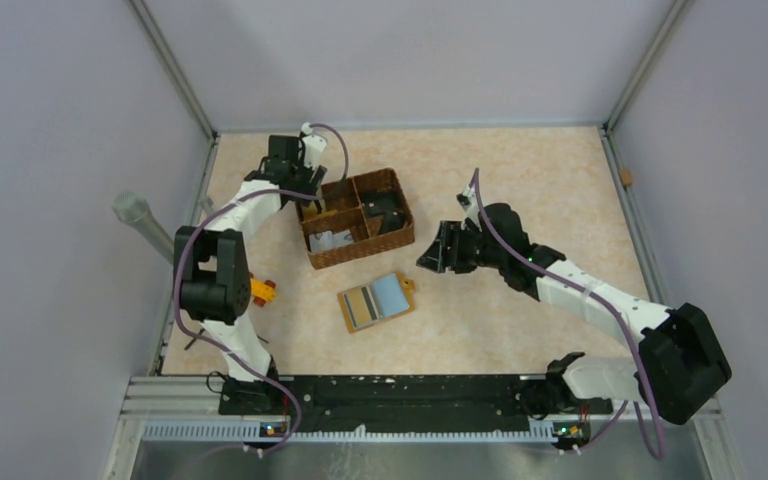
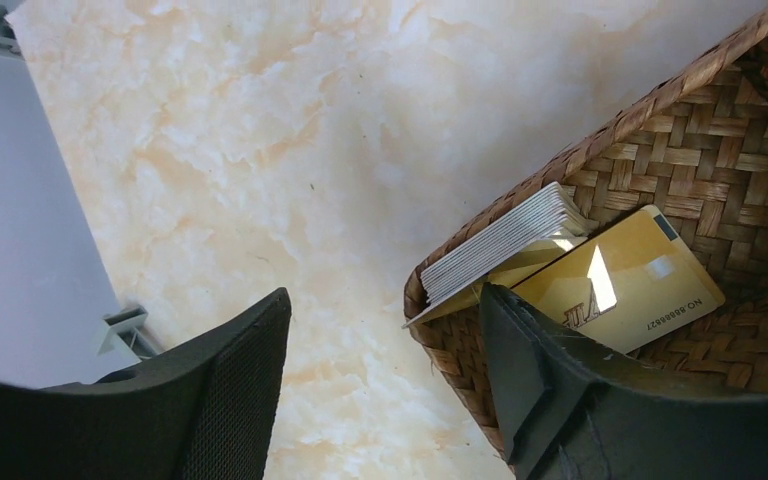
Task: Put the credit cards into the card holder
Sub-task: Pick up the credit card from the storage box.
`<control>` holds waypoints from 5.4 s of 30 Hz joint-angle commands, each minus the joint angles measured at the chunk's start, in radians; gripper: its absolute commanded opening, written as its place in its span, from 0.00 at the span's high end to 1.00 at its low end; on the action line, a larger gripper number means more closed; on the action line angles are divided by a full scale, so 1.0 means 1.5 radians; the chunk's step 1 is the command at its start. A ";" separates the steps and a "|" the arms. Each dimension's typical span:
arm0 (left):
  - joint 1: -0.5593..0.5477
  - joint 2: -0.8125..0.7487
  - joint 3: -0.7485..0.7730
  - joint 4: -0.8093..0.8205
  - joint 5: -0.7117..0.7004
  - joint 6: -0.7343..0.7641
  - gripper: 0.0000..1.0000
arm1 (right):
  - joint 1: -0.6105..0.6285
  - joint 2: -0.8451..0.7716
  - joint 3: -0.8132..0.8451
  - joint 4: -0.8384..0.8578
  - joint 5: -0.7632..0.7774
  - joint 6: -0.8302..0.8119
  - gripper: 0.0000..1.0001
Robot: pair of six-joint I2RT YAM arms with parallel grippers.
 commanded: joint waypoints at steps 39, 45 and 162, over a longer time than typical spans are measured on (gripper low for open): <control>-0.004 0.058 0.093 -0.078 0.043 0.023 0.57 | -0.007 -0.004 -0.020 0.039 -0.013 0.015 0.41; -0.006 0.026 0.072 -0.058 0.009 0.025 0.64 | -0.007 -0.003 -0.018 0.040 -0.014 0.015 0.41; -0.135 -0.498 -0.219 -0.142 0.756 -0.338 1.00 | 0.033 0.150 0.269 0.009 -0.495 -0.276 0.85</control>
